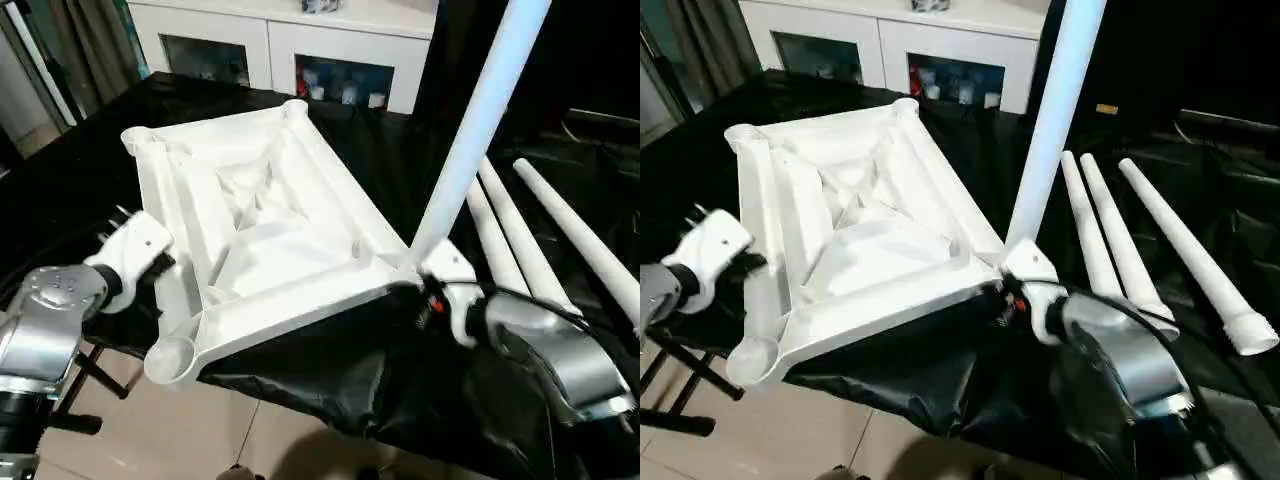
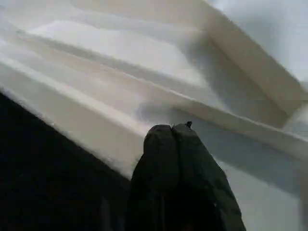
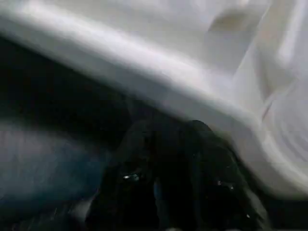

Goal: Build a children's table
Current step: Rotate table base

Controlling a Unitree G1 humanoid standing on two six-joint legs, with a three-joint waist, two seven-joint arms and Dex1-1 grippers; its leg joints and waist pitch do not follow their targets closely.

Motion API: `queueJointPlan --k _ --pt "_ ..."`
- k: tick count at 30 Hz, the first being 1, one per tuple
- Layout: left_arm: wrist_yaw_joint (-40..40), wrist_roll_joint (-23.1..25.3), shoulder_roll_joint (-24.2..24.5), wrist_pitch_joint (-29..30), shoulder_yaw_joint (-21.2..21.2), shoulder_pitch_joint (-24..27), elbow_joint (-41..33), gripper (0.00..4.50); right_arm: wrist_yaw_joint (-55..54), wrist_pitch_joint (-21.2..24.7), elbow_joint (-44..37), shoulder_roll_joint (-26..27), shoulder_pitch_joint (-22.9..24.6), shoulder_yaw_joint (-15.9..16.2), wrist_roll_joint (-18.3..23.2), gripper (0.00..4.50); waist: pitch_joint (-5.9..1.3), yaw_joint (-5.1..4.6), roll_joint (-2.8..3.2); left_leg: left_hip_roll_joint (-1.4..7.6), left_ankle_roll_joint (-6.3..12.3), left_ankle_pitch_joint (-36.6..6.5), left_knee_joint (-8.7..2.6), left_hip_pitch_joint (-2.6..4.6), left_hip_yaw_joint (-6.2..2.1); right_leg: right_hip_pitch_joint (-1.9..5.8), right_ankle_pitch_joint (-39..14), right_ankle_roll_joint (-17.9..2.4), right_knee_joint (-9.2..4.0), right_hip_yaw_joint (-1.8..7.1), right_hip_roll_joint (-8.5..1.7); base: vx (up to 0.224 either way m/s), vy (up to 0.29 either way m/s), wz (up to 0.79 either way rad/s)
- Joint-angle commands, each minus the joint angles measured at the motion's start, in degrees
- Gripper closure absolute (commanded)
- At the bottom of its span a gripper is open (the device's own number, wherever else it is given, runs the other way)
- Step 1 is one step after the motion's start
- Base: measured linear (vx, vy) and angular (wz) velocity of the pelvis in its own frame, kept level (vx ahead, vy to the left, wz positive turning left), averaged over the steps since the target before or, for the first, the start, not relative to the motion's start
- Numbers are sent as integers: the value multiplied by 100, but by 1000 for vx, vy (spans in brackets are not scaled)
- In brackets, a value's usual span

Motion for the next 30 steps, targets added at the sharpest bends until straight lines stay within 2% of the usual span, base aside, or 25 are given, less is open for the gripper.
queueJointPlan --k 1,3,4,5,6,8,9,10,11,13,14,15,17,19,20,21,22,23,24,25,27,28,29,30 --pt "-173 102 93 -151 -170 -131 127 450 82 111 -99 -32 -26 161 -124 381 -313 0 55 81 173 -1035 -484 42 -19 357 -1532 -967 -377 259 -348 0 0 0" --pt "-246 125 120 -236 -264 -193 223 450 10 129 24 24 -100 205 -184 416 -310 -4 53 75 138 -1042 -486 30 -25 358 -1667 -918 -390 256 -357 0 0 0" --pt "-387 129 134 -301 -376 -252 295 450 -87 25 247 122 -203 254 -295 416 -313 -15 21 79 118 -1047 -488 22 -28 363 -1743 -888 -397 255 -365 0 0 0" --pt "-392 129 135 -303 -380 -254 298 450 -90 22 254 125 -206 256 -298 421 -313 -15 21 79 118 -1047 -488 22 -28 363 -1743 -888 -397 255 -365 0 0 0" --pt "-490 131 149 -321 -444 -271 316 450 -148 -43 388 210 -267 248 -327 439 -310 -23 47 77 91 -1085 -492 32 -32 347 -1909 -868 -412 253 -375 0 0 0" --pt "-728 140 230 -382 -609 -257 287 450 -427 -286 768 467 -451 160 -390 447 -307 -28 38 74 65 -1098 -492 46 -26 323 -1945 -890 -414 257 -382 0 0 0" --pt "-1150 70 395 -502 -813 -186 121 450 -754 -576 1208 724 -719 32 -421 447 -312 -34 22 69 49 -1092 -502 26 -33 341 -1986 -877 -412 249 -382 0 0 0" --pt "-1313 28 454 -534 -872 -156 47 450 -852 -661 1334 791 -806 -9 -432 447 -301 -32 24 72 39 -1131 -511 36 -37 320 -2091 -866 -422 254 -399 0 0 0" --pt "-1313 28 454 -534 -872 -156 47 450 -852 -661 1334 791 -806 -9 -432 447 -308 -50 27 69 25 -1112 -514 33 -36 331 -2120 -870 -417 257 -400 0 0 0" --pt "-1466 -34 500 -528 -907 -127 -42 450 -938 -689 1432 841 -883 -55 -435 447 -308 -43 54 86 -1 -1040 -503 76 -14 314 -1813 -948 -390 273 -368 0 0 0" --pt "-1737 -240 534 -437 -922 -75 -264 450 -1003 -782 1582 879 -996 -73 -482 447 -304 -53 53 85 0 -1011 -514 47 -16 339 -1716 -972 -377 269 -360 0 0 0" --pt "-2227 -633 596 -231 -987 27 -754 450 -1090 -903 1879 942 -1191 -99 -546 447 -320 -45 53 90 -30 -999 -511 65 -11 335 -1571 -1064 -349 266 -371 0 0 0" --pt "-2430 -796 618 -100 -1037 71 -978 450 -1077 -966 2006 953 -1262 -76 -586 447 -312 -57 49 86 -56 -962 -524 28 -24 371 -1542 -1123 -329 262 -375 0 0 0" --pt "-2645 -945 625 91 -1181 118 -1292 450 -1070 -1107 2249 985 -1378 -35 -667 447 -309 -71 25 79 -31 -914 -511 24 -7 379 -1511 -1142 -324 268 -371 0 0 0" --pt "-2666 -986 541 173 -1297 134 -1425 450 -1074 -1193 2373 1005 -1437 -24 -705 447 -321 -90 -25 82 -10 -832 -498 22 7 383 -1441 -1154 -310 271 -376 0 0 0" --pt "-2625 -968 425 158 -1396 137 -1479 450 -1090 -1271 2487 1025 -1490 -23 -730 447 -322 -91 -3 67 22 -717 -486 6 8 392 -1363 -1163 -301 274 -373 0 0 0" --pt "-2625 -968 425 158 -1396 137 -1479 450 -1090 -1271 2487 1025 -1490 -23 -730 447 -322 -107 -5 65 32 -677 -479 1 12 396 -1321 -1167 -297 275 -367 0 0 0" --pt "-2455 -858 155 47 -1518 108 -1410 450 -1135 -1365 2631 1053 -1569 -16 -752 447 -332 -114 -47 64 54 -636 -473 0 17 406 -1284 -1171 -295 274 -363 0 0 0" --pt "-2455 -858 155 47 -1518 108 -1410 450 -1135 -1365 2631 1053 -1569 -16 -752 447 -329 -118 -45 63 98 -576 -463 2 25 401 -1256 -1183 -293 277 -359 0 0 0" --pt "-2191 -669 -116 -149 -1608 30 -1216 450 -1159 -1446 2727 1064 -1624 -12 -776 447 -335 -114 -36 65 127 -534 -458 3 29 403 -1223 -1171 -290 278 -354 0 0 0" --pt "-1997 -618 -336 -197 -1637 -49 -1080 450 -1160 -1489 2777 1072 -1649 -23 -788 447 -331 -123 -49 64 158 -600 -452 10 40 396 -1314 -1145 -318 273 -346 0 0 0" --pt "-1733 -591 -653 -222 -1677 -189 -924 450 -1164 -1555 2851 1094 -1682 -47 -817 447 -332 -112 -42 66 160 -632 -453 17 39 394 -1390 -1112 -327 271 -347 0 0 0" --pt "-1733 -591 -653 -222 -1677 -189 -924 450 -1164 -1555 2851 1094 -1682 -47 -817 447 -332 -110 -40 65 151 -647 -451 19 42 394 -1418 -1100 -330 271 -345 0 0 0" --pt "-1427 -530 -935 -250 -1745 -390 -698 450 -1188 -1654 2967 1150 -1732 -73 -852 447 -329 -103 -2 64 141 -698 -450 27 37 384 -1496 -1082 -346 268 -348 0 0 0"
